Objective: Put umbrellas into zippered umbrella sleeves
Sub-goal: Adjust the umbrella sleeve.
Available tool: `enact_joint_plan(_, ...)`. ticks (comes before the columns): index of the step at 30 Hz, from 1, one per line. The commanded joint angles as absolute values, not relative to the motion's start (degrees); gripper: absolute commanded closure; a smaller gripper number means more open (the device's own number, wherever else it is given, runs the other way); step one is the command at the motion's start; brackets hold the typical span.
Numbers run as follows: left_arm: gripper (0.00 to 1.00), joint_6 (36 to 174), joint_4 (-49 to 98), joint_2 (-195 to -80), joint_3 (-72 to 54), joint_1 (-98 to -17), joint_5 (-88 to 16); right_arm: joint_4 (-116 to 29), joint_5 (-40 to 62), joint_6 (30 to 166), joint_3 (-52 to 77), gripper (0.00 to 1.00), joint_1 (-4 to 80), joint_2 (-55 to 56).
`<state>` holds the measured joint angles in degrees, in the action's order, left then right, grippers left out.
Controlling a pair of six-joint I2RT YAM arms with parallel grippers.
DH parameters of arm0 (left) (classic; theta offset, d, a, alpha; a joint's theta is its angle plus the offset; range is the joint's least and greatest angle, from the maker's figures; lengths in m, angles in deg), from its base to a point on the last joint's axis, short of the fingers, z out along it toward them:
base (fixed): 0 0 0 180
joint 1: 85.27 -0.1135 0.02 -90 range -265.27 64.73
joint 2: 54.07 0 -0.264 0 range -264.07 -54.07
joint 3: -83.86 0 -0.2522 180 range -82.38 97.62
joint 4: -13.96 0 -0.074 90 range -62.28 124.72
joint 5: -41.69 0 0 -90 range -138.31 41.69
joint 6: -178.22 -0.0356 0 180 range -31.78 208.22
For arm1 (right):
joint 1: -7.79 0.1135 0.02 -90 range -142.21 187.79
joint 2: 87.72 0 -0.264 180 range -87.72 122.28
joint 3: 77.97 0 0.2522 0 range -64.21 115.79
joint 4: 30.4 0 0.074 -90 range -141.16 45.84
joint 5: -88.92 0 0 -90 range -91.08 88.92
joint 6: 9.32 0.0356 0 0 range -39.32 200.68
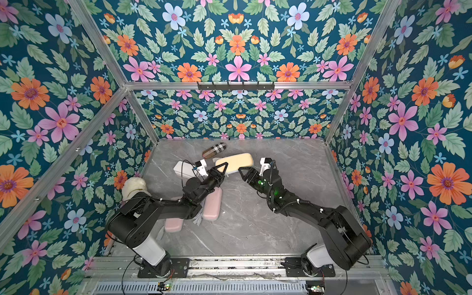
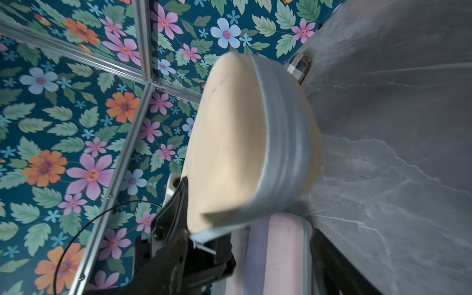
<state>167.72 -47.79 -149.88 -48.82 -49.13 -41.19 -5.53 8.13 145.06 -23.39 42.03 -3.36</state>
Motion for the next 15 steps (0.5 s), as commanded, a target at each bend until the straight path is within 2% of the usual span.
enact_joint_plan(1,0.87,168.7,-54.2,-150.4,-47.6,-47.8,-42.3,7.1,5.7,153.4,-22.4,0.27,42.2,0.0)
enact_joint_plan(4,0.8,167.8,-52.4,-150.7,-47.0,-46.5,-40.7,11.0,5.7,153.6,-20.4,0.33,42.2,2.6)
enact_joint_plan(5,0.76,167.4,-51.6,-150.7,-46.8,-46.4,-39.7,11.8,5.7,153.5,-19.8,0.4,42.1,3.2)
enact_joint_plan(8,0.54,166.0,-50.7,-149.9,-46.8,-46.8,-36.6,13.5,7.0,153.5,-19.5,0.63,41.4,4.5)
enact_joint_plan(10,0.43,164.2,-47.4,-147.9,-47.4,-48.8,-33.2,15.3,9.0,153.3,-20.0,0.71,40.5,4.7)
enact_joint_plan(12,0.4,162.0,-39.4,-145.2,-47.3,-52.1,-28.2,14.5,12.3,152.5,-20.8,0.79,38.5,3.9)
enact_joint_plan(15,0.39,155.0,-28.0,-141.3,-46.6,-57.0,-20.5,10.2,18.7,149.6,-22.6,0.85,34.6,1.4)
